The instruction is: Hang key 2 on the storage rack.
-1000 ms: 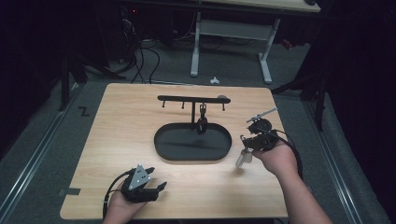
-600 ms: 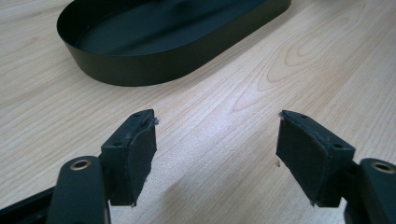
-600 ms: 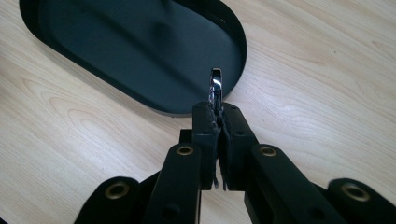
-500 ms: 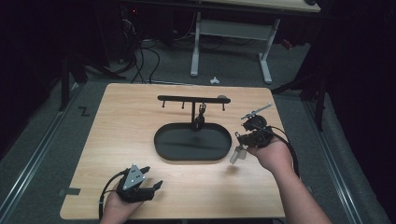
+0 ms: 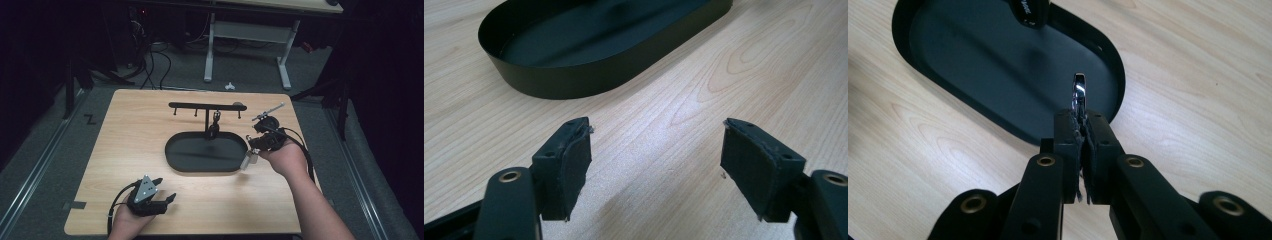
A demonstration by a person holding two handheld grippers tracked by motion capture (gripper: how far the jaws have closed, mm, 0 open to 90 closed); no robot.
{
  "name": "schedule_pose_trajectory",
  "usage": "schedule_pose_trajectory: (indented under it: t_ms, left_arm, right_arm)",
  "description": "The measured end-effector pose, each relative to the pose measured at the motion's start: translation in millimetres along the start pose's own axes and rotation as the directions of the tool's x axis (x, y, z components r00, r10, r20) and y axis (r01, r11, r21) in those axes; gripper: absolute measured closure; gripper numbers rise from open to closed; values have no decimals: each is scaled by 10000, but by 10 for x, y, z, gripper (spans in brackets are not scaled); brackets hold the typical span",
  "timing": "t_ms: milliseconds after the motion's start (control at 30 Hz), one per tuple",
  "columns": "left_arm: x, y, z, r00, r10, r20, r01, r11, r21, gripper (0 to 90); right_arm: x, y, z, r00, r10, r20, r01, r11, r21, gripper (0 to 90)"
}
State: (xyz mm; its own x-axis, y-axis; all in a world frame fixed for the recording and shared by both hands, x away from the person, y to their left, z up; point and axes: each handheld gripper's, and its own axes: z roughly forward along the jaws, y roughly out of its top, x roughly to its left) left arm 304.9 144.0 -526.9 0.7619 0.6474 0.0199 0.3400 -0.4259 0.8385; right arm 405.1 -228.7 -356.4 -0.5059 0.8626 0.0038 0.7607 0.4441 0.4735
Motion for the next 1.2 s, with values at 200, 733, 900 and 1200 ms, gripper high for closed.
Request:
schedule_pose_trajectory:
  t_ms: [200,733,900,1200]
  left_arm:
    - [20,-27,-54,9999,-130,-33,130,9999,-55,287]
    - [-8,-10,-47,10000,21,-24,-21,10000,44,287]
    - [-14,-13,-40,10000,23,-10,-23,10000,57,287]
    - [-5,-15,-48,10000,51,3,-51,9999,87,287]
  right_arm:
    - [14,134,-19,10000,-39,-43,39,9999,-152,865]
    - [4,458,-18,9999,-15,-101,9,9985,-554,865]
    - [-58,504,-6,9992,296,-268,-314,9970,-708,865]
    - [-125,554,80,9972,600,-436,-627,9959,-649,863]
